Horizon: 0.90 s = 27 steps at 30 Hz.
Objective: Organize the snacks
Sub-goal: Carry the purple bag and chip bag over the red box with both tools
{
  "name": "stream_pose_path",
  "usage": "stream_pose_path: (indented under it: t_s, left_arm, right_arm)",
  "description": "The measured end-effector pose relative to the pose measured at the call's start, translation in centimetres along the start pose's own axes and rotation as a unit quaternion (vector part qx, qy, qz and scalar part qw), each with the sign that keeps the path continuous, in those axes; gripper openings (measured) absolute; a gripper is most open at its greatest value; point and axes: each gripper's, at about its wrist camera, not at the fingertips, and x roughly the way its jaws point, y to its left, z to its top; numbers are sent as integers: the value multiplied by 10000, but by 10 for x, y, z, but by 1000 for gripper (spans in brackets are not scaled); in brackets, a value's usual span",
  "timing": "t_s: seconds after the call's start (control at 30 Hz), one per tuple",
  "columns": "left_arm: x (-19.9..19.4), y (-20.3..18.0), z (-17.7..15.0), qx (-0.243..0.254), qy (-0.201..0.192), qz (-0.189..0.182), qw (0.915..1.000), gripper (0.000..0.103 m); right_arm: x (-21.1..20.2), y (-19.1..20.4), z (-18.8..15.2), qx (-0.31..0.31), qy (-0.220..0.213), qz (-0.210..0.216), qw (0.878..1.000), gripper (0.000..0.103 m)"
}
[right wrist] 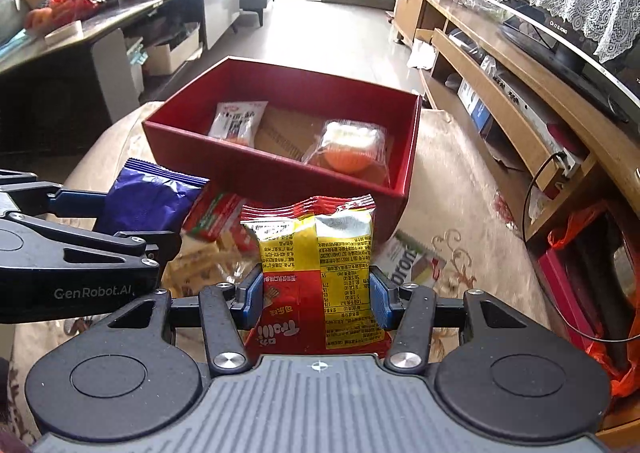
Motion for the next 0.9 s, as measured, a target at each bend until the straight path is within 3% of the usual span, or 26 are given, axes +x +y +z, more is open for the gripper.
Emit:
stream_pose_path:
  t_s: [0.9]
  left_arm:
    - [56,9,94,-97,-360,414,9984,59]
  right_arm:
    - [50,-28,79,402,-398,-60,9984,59]
